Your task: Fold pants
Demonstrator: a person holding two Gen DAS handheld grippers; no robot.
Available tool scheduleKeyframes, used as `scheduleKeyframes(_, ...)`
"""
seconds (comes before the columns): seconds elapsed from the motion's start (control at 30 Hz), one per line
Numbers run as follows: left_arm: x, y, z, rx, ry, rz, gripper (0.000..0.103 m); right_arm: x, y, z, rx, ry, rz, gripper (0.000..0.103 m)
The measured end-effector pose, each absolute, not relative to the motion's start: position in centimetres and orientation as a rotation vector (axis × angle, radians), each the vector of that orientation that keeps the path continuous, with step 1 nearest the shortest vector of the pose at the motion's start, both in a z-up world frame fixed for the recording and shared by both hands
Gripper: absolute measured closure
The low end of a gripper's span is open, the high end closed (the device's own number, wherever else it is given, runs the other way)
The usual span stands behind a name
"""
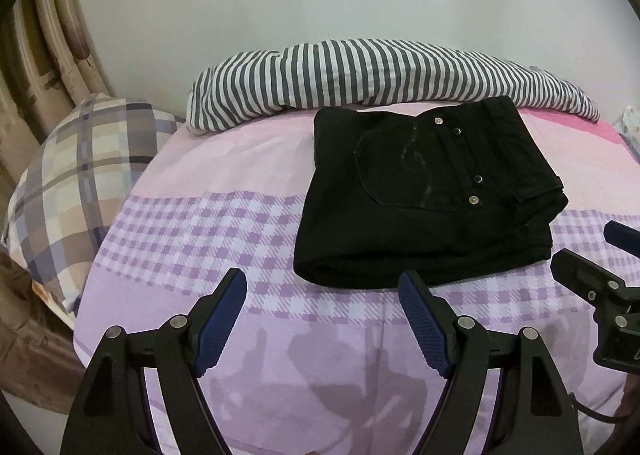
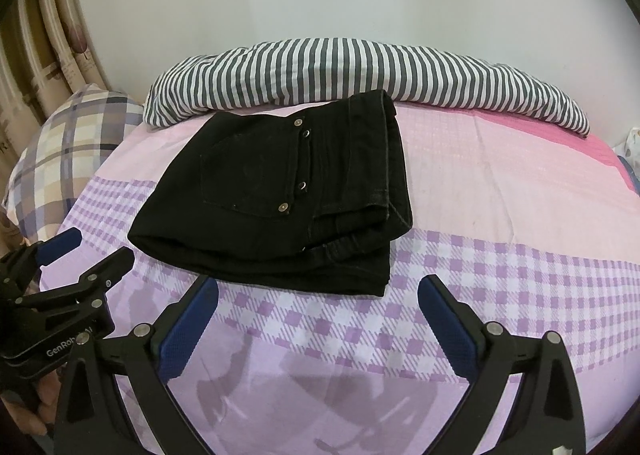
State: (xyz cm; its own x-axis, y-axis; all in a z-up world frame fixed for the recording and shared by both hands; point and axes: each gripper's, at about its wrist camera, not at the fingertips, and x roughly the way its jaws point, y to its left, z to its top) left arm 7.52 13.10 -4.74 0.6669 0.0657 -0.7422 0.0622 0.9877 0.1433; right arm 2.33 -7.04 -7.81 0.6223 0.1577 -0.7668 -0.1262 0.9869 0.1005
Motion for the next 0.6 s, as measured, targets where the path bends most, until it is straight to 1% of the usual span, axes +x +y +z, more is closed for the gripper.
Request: scheduleKeyframes(0.6,7.43,13.12,-4.66,0.136,0.858,-0.018,0.024,2.23,-7.30,-7.78,0.043,0.888,0.156,0.004)
